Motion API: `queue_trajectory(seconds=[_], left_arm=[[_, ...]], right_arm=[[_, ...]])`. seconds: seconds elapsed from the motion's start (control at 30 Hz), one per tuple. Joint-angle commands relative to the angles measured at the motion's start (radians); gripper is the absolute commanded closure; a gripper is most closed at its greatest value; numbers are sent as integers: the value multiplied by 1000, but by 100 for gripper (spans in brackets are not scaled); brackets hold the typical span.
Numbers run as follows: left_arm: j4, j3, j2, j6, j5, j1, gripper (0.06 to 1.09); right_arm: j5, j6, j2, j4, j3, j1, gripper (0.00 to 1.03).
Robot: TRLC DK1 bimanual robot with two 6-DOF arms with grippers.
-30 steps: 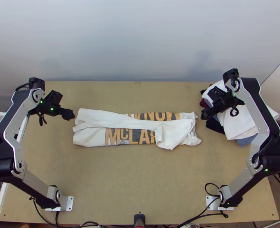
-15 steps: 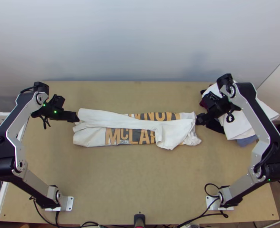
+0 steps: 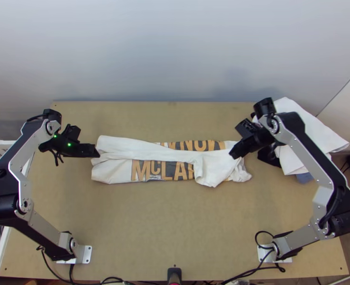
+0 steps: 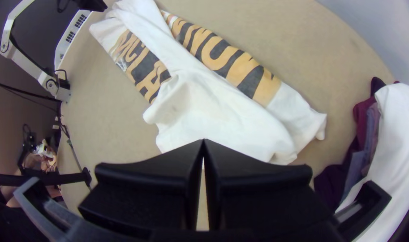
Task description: Fold the t-shirt
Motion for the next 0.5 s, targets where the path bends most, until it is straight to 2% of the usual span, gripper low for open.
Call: queue_trajectory(seconds=[0.0,0.13,0.47], left_arm=[[6,-30,2,-4,7,15,11],[6,-29,2,-25,35,9,11],[29,-23,12,-79,73,-16,11]], right_arm=[[-27,11,22,99,-72,44,100],[-27,11,47,165,-104,39,100],[-27,-14,127,222,-101,10,100]])
